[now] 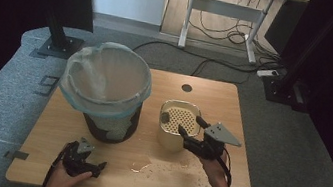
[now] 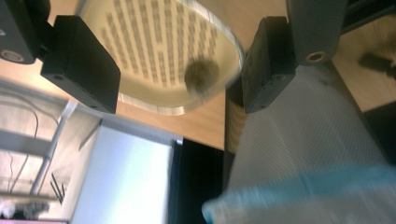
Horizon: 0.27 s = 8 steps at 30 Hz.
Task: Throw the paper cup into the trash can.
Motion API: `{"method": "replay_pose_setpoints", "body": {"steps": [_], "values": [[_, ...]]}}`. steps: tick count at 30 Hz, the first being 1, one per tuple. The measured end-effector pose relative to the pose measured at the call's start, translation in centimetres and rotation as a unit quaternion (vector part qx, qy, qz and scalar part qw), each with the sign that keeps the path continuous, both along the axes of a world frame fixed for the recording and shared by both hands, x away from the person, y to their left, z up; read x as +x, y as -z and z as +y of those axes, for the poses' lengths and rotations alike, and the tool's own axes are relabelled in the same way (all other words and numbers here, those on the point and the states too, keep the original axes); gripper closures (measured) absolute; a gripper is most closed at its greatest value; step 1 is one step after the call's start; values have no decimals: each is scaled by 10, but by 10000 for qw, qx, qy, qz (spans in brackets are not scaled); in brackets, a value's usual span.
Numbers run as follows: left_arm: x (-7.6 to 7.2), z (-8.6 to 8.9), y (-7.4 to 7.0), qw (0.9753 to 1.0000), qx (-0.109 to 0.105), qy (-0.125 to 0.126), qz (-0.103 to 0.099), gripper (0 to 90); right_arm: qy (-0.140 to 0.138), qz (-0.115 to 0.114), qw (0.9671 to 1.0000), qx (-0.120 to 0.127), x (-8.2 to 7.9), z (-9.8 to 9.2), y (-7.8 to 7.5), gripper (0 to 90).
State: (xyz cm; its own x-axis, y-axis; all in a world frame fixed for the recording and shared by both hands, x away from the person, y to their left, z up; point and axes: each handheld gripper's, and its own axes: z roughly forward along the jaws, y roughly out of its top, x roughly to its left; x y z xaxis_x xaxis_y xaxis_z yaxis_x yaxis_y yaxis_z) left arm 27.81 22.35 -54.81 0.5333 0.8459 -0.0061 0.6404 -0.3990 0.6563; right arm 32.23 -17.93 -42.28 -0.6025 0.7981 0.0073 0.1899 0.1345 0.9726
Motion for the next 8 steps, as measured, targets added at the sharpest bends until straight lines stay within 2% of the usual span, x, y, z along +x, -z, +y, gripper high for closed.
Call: {"method": "replay_pose_setpoints", "body": {"steps": [4,8], "values": [[0,0,0,10000,0,2,6,0,97,133,9999,30,-5,-9,19,282],[0,0,0,10000,-2,-5,3,0,166,205,9996,45,-7,-16,25,282]]}}
